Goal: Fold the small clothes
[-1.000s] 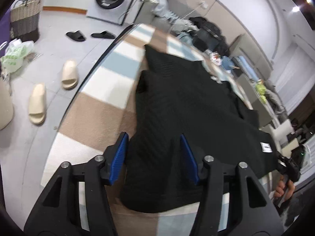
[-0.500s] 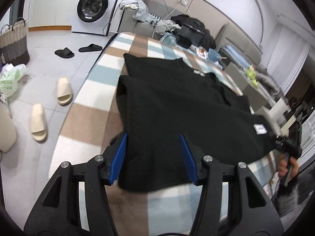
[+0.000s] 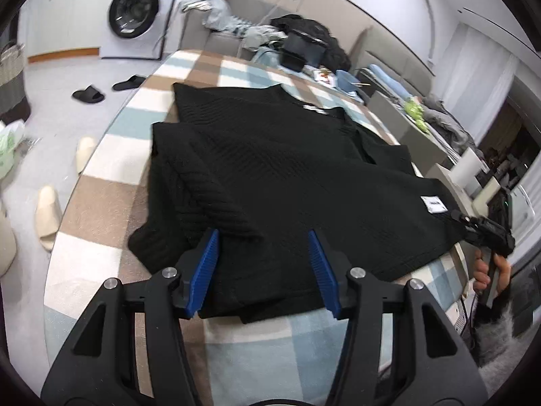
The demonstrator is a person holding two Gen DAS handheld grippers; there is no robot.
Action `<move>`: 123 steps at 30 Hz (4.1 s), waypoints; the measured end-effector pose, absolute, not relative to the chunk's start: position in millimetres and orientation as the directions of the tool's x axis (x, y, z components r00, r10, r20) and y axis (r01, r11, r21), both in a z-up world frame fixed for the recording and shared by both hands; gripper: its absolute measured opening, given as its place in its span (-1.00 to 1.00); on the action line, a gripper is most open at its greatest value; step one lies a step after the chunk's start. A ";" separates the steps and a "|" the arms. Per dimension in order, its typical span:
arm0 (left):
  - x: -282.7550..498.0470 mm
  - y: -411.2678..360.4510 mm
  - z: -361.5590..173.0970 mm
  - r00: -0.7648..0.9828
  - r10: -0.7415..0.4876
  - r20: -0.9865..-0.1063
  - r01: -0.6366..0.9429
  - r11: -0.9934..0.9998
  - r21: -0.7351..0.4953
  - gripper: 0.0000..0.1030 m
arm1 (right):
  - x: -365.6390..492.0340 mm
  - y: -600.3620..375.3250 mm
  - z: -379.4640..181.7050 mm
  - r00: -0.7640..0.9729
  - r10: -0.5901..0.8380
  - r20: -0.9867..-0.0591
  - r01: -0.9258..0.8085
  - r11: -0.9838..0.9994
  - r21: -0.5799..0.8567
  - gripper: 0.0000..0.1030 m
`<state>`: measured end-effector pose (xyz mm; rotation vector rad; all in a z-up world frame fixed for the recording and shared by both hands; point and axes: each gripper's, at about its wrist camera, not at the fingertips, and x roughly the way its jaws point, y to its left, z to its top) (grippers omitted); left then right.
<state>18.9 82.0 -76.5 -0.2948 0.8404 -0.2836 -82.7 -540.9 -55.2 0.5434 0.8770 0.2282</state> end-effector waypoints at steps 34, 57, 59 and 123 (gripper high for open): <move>31.3 149.8 -75.4 0.736 -0.340 -0.585 -0.033 0.845 -0.534 -0.91 | -102.7 -532.1 -25.5 0.649 0.508 -0.566 -0.109 0.799 0.592 0.13; 76.3 170.6 -61.5 0.773 -0.331 -0.541 -0.066 0.806 -0.588 -0.91 | -62.6 -535.2 -7.5 0.730 0.531 -0.430 -0.092 0.699 0.709 -0.88; 96.2 176.0 -50.8 0.781 -0.335 -0.527 -0.058 0.802 -0.595 -0.91 | -43.4 -535.7 2.7 0.737 0.525 -0.425 -0.087 0.698 0.711 -0.89; 48.5 78.0 -105.3 0.530 -0.219 -0.819 0.141 0.975 -0.170 -0.37 | -68.0 -497.3 -68.5 0.564 0.381 -0.733 -0.046 0.900 0.433 -0.47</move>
